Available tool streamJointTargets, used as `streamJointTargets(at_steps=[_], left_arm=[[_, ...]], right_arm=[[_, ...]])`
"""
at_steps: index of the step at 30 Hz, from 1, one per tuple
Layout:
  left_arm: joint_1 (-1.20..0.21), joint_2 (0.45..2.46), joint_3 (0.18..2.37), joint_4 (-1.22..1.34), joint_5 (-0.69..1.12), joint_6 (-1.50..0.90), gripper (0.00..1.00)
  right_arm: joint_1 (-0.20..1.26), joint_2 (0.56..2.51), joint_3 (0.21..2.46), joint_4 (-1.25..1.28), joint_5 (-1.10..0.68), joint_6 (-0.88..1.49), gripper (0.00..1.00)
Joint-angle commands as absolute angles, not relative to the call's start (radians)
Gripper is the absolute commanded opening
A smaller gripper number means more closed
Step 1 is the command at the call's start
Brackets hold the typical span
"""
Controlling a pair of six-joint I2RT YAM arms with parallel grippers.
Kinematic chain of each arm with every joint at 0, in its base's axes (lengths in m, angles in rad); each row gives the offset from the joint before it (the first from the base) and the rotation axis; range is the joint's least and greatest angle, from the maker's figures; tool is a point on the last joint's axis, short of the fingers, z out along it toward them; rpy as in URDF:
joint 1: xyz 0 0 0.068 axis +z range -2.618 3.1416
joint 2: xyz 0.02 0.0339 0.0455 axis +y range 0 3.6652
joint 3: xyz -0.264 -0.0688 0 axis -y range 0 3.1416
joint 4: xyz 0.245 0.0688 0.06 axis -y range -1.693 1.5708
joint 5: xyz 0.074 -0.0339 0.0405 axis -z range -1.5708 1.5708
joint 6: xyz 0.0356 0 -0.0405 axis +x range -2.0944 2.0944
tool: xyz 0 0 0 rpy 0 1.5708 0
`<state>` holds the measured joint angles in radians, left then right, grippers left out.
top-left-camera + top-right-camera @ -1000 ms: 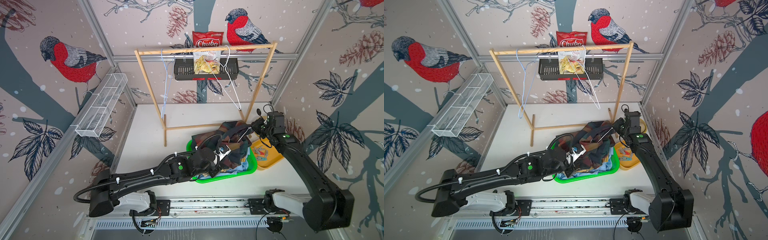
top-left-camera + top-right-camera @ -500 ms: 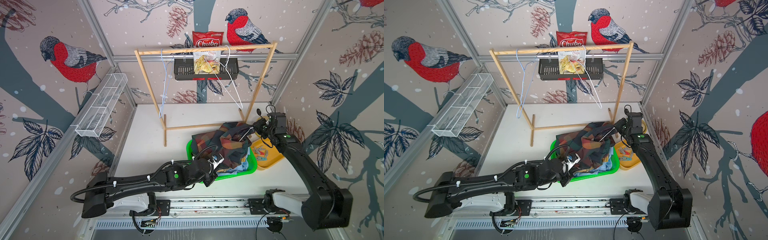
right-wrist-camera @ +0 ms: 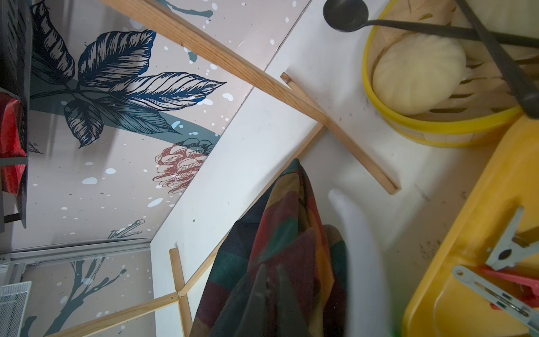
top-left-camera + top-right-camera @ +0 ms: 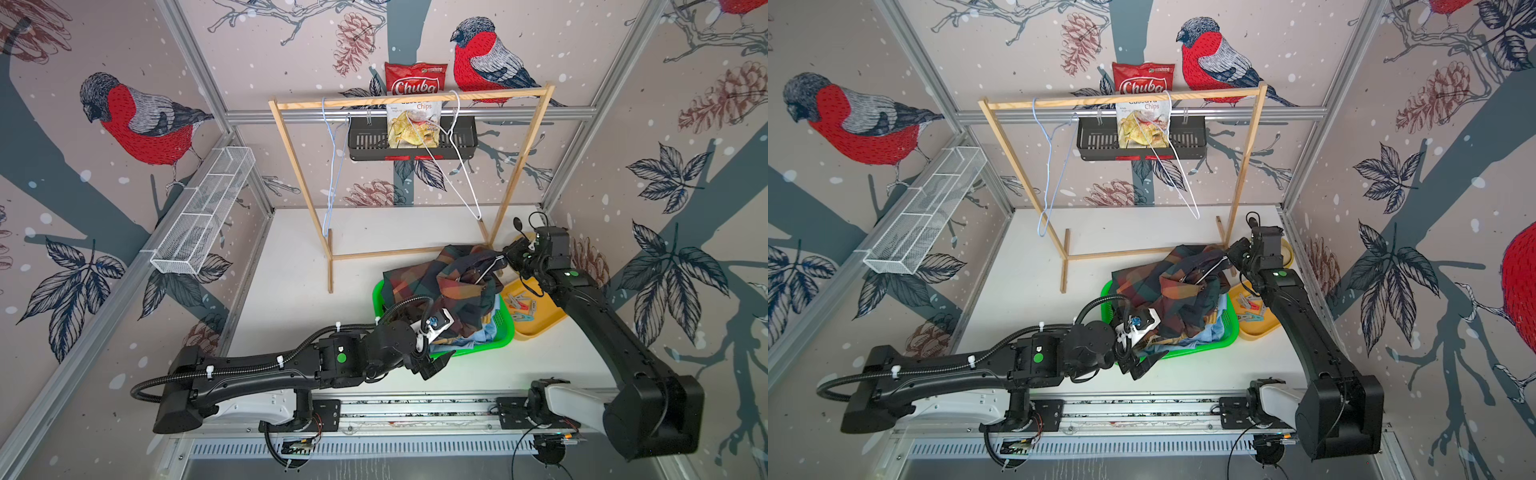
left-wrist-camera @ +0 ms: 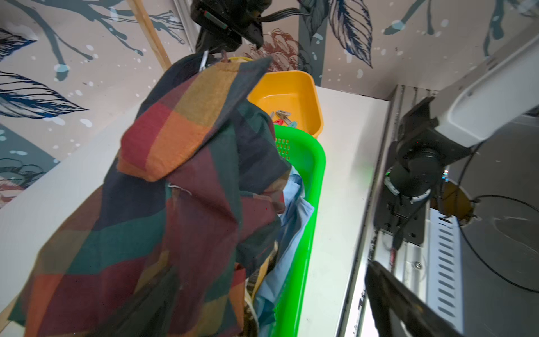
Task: Remove the clothespins securing long-sleeve shirts to the hanger
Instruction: Remove the long-sleeve shirt from the hanger.
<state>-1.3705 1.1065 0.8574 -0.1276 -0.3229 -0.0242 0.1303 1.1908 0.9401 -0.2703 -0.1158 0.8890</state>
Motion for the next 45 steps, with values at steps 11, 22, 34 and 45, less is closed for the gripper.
streamJointTargets(at_steps=[11,22,34,45], left_arm=[[-1.264,1.315,0.94,-0.061,-0.415,0.001,0.53],[-1.312,1.298,0.91,-0.02,-0.334,-0.041,0.0],[-1.356,1.261,0.76,-0.014,-0.446,-0.137,0.0],[-1.228,1.31,0.728,0.026,-0.417,-0.244,0.0]], right_arm=[[0.129,1.176,0.945,-0.244,-0.135,0.884,0.0],[0.14,1.22,0.906,-0.16,-0.13,0.974,0.0],[0.061,1.235,0.907,-0.14,-0.218,1.004,0.0],[0.027,1.195,0.883,-0.148,-0.308,1.005,0.0]])
